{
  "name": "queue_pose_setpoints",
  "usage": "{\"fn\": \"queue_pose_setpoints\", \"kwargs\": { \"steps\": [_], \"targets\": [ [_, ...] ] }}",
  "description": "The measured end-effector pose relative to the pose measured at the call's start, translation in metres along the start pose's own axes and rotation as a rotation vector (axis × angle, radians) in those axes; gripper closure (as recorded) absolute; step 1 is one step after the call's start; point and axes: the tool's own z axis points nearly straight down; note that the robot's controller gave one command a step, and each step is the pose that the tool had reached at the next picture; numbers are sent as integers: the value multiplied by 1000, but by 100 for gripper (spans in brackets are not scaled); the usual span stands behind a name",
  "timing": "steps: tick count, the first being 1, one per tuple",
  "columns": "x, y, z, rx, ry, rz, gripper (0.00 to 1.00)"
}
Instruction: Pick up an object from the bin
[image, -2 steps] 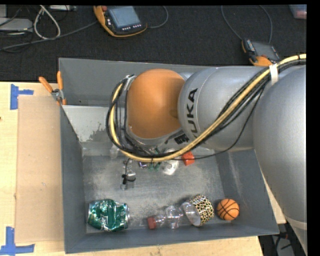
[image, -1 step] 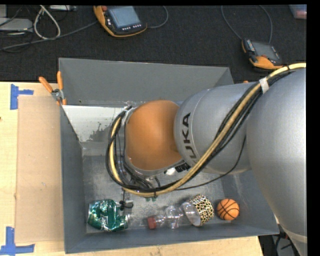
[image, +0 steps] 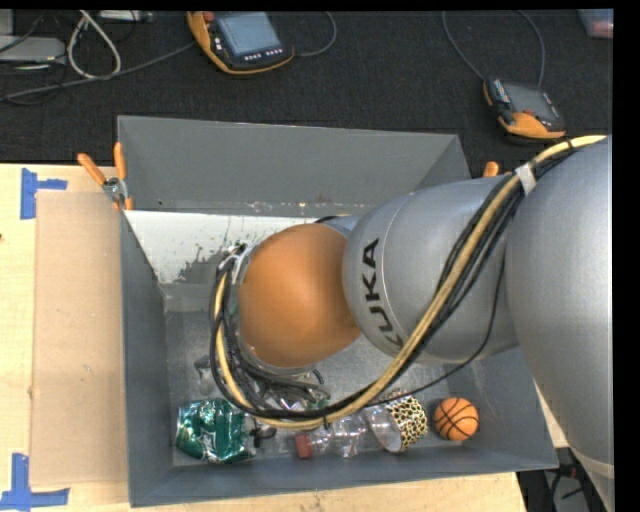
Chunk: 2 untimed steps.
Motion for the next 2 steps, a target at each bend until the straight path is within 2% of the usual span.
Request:
{"fn": "queue_pose_setpoints", "kwargs": {
  "steps": [1, 2],
  "targets": [
    [1, 12, 40, 1, 0, 77, 0],
    [-5, 24, 62, 10, -24, -105, 100]
  ]
}}
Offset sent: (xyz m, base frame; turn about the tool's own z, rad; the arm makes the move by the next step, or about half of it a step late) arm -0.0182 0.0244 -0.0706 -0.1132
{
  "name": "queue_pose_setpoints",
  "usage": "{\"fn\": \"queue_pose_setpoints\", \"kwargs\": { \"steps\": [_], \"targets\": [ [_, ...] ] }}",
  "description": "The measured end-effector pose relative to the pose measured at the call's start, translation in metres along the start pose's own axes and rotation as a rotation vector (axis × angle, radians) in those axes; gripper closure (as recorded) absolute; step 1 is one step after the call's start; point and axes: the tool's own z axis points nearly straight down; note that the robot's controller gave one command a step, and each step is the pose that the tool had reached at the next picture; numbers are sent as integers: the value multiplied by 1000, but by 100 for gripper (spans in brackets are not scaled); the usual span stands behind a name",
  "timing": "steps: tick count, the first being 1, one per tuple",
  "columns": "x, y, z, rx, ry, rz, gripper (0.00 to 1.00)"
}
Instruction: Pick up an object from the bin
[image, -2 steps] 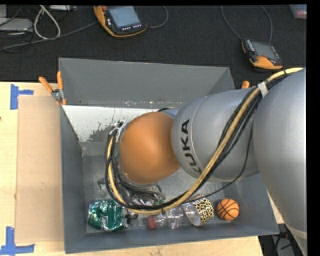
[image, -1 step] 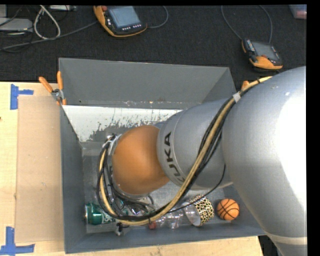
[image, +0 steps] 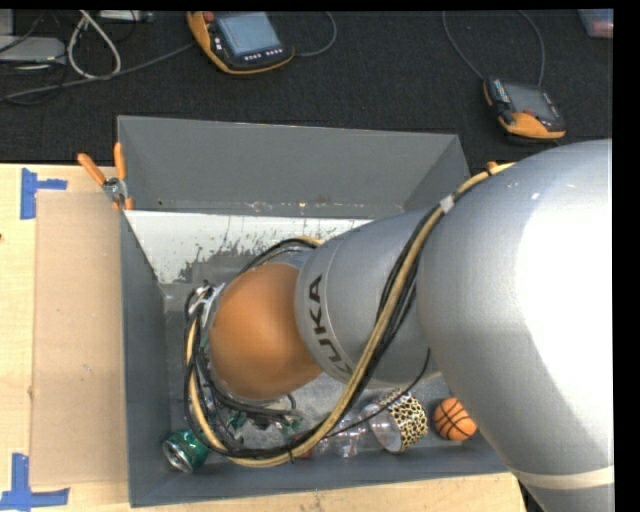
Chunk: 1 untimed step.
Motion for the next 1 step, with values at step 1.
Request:
{"fn": "queue_pose_setpoints", "kwargs": {
  "steps": [1],
  "targets": [
    [0, 0, 0, 0, 0, 1, 100]
  ]
}}
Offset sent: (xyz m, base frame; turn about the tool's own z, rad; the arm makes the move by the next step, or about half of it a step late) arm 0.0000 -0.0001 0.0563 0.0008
